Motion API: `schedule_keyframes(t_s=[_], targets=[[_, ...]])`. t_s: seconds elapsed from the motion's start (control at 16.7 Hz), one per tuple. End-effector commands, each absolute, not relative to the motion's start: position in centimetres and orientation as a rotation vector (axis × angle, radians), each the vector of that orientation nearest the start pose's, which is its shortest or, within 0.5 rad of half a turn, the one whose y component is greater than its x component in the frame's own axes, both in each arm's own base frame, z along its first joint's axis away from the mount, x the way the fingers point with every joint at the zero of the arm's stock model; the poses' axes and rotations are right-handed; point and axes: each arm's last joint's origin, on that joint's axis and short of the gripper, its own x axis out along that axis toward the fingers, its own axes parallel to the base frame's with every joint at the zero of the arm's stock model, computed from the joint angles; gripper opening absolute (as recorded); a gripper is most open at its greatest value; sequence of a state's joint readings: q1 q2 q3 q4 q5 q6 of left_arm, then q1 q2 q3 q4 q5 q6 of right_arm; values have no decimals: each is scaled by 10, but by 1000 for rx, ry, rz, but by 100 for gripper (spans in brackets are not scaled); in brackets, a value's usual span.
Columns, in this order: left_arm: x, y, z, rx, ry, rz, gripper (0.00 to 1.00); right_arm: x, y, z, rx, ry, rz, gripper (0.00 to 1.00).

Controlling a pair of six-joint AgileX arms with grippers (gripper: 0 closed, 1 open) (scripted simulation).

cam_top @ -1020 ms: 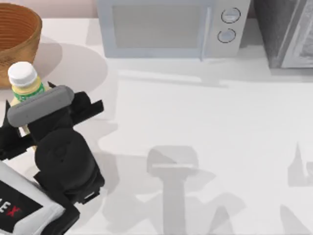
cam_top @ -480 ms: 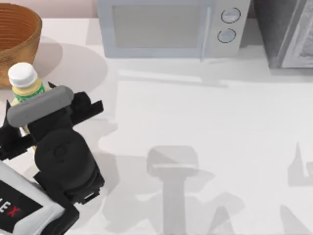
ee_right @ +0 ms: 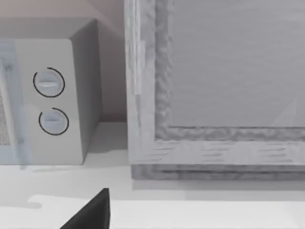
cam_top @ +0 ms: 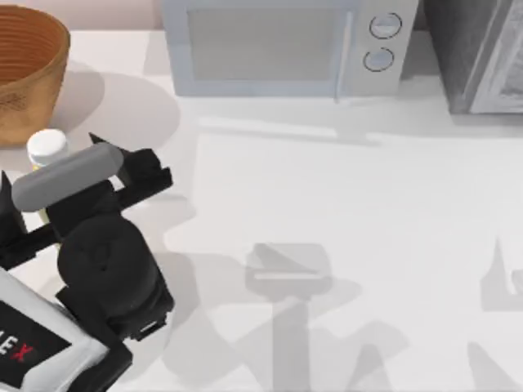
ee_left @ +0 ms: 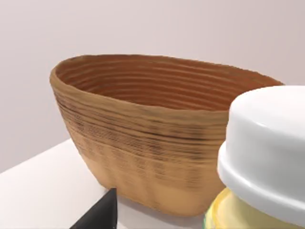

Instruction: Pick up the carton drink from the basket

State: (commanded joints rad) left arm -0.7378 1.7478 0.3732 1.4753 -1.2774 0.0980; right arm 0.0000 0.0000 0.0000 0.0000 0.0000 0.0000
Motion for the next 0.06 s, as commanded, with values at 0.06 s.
schedule_keyframes(t_s=[0.06], targets=[[209,-148,137,0,-13,560,100,106,-1,160,0,0,0,100]])
